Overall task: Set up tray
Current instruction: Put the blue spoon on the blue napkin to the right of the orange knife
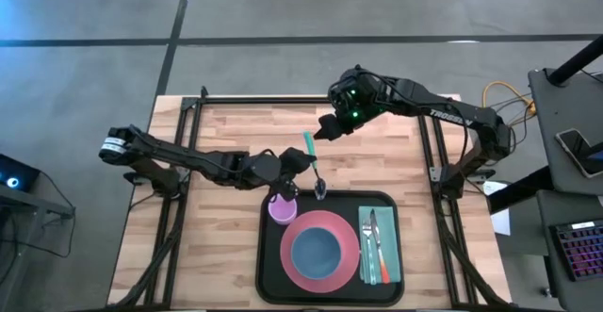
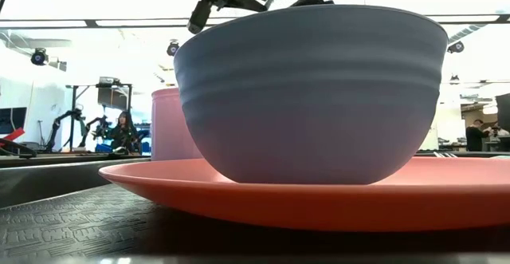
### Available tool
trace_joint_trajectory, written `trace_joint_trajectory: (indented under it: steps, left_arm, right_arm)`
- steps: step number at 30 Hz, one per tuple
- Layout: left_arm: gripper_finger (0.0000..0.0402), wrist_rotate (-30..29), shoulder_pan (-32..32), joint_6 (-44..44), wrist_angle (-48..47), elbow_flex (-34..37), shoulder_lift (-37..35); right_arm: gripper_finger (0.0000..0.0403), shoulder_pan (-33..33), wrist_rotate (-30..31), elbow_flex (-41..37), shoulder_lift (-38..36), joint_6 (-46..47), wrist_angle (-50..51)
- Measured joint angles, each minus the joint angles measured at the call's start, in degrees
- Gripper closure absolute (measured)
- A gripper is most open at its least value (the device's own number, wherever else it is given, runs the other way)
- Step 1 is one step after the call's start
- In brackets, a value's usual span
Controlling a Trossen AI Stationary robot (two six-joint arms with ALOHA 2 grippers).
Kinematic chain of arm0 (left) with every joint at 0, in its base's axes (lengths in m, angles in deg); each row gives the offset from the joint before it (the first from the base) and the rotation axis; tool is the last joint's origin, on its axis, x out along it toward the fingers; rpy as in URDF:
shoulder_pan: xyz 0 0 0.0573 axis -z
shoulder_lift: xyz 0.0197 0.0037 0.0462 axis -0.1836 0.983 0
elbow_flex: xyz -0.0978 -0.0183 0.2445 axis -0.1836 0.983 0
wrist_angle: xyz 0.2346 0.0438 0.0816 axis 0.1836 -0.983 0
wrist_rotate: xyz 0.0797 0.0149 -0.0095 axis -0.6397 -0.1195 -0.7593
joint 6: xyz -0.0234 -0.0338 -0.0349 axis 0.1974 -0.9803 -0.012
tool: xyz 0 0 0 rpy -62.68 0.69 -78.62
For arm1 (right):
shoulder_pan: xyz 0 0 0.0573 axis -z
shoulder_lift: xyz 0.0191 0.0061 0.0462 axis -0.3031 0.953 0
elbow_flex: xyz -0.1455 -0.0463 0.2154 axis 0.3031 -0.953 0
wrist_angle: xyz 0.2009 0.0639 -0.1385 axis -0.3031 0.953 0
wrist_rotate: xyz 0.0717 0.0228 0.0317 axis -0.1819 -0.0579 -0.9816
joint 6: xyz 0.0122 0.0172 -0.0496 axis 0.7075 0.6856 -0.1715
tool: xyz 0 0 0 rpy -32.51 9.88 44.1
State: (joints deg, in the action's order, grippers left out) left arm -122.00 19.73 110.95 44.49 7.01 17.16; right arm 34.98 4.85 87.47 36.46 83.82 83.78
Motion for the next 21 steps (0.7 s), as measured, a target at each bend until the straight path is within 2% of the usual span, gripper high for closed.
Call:
trace_joint_trajectory:
  steps: [14,21]
  left_arm:
    - [0.0368,3.70,-0.90,-0.02,1.77,-1.71,1.19]
    - [0.0368,3.63,-0.90,0.00,1.52,-1.70,1.22]
  right_arm:
    - [0.0198,-4.06,2.21,-0.62,1.86,2.30,-2.45]
    - [0.0211,-4.03,3.41,-0.74,1.49,2.28,-2.81]
